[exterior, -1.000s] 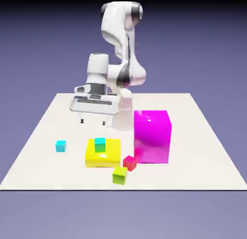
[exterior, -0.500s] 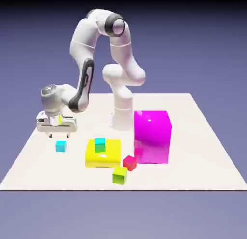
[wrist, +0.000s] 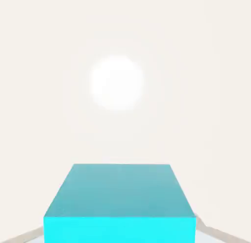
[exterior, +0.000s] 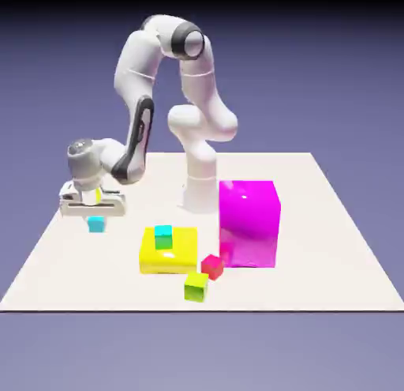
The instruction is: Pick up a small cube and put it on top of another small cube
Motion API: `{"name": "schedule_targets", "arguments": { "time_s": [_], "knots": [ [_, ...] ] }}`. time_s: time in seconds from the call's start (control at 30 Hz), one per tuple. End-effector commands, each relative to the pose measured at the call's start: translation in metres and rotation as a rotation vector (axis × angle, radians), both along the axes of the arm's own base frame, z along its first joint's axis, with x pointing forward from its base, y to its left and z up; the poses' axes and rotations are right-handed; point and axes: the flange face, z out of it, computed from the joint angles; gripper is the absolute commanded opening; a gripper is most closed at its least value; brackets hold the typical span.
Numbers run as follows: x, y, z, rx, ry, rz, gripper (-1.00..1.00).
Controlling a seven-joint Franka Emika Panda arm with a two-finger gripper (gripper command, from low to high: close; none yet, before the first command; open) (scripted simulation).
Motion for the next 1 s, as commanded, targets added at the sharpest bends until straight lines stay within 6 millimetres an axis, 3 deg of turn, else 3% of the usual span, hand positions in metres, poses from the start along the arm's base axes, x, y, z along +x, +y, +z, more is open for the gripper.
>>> {"name": "schedule_targets", "arguments": {
  "time_s": [0.0, 0.27, 0.5, 0.73, 0.97],
  "knots": [
    [0.009, 0.007, 0.003, -0.002, -0.009, -0.029, -1.0],
    [0.072, 0.073, 0.026, 0.011, -0.071, -0.259, -1.0],
    [0.114, 0.141, 0.049, 0.045, -0.104, -0.457, -1.0],
    [0.144, 0.215, 0.073, 0.092, -0.11, -0.65, -1.0],
    [0.158, 0.294, 0.097, 0.143, -0.086, -0.838, -1.0]
  ]
}}
